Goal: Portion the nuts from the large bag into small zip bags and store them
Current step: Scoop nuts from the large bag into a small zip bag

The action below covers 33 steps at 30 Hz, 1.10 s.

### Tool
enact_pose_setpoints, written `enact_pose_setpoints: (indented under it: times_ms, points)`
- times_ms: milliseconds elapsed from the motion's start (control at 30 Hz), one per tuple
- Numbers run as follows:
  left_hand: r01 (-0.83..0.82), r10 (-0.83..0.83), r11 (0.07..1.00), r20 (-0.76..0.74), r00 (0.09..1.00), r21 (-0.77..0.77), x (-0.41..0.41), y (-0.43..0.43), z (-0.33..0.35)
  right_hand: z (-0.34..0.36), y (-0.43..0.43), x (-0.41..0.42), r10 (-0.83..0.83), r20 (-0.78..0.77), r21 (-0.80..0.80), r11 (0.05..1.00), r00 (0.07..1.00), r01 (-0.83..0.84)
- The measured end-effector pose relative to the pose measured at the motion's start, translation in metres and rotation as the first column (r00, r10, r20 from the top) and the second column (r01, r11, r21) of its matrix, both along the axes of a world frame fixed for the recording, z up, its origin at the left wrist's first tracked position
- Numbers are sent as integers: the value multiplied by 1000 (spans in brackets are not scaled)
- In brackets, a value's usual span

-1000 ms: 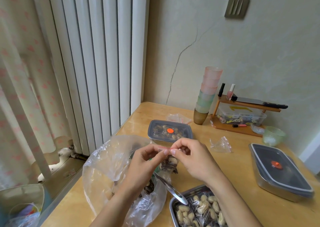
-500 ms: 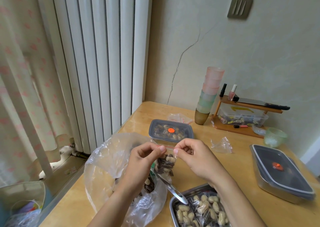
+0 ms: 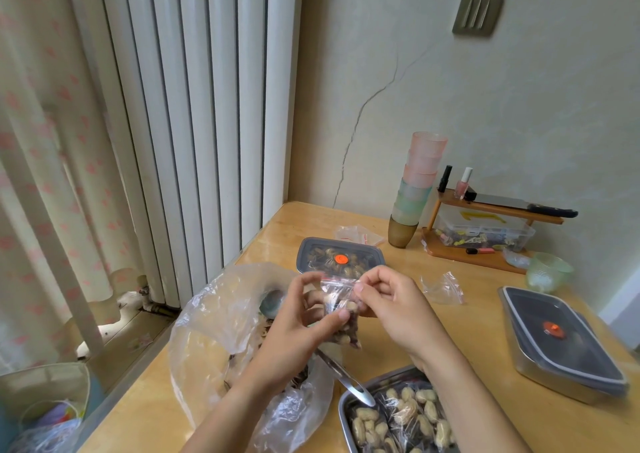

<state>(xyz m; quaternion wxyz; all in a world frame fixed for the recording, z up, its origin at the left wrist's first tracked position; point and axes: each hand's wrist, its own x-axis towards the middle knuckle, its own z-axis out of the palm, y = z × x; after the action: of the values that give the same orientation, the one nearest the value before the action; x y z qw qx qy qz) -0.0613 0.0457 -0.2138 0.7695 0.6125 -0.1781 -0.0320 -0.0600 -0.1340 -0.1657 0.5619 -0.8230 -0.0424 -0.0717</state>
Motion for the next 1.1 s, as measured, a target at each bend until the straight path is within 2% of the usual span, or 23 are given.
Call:
enact_pose_setpoints:
  times_ms: [67, 200, 300, 567, 700, 767, 867, 1100]
  points:
    - [7, -7, 1000, 52, 999, -3, 2, 1, -3, 0, -2, 0, -16, 42, -34, 999, 999, 17]
    - [3, -11, 998, 143, 990, 55, 1, 0, -3, 0, 1, 1, 45, 164, -242, 970, 985, -4]
    - [-50, 37, 996, 171, 985, 73, 3, 1, -3, 0, 1, 1, 44, 181, -303, 953, 983, 13]
    - [-102, 107, 994, 113, 988, -44, 6, 2, -5, 1, -2, 3, 97, 120, -222, 973, 988, -68]
    - [-107, 108, 994, 155, 982, -10, 6, 3, -3, 3, -3, 4, 136, 152, -169, 980, 979, -110]
    - [-125, 128, 992, 125, 984, -28, 6, 2, -2, 2, -5, 4, 124, 162, -154, 983, 979, -99]
    - [-130, 132, 991, 84, 988, -31, 6, 1, -3, -1, -6, 6, 111, 132, -153, 984, 985, -90]
    - [-127, 129, 989, 33, 991, -71, 9, 3, -6, -5, -6, 8, 194, 61, -170, 969, 979, -181]
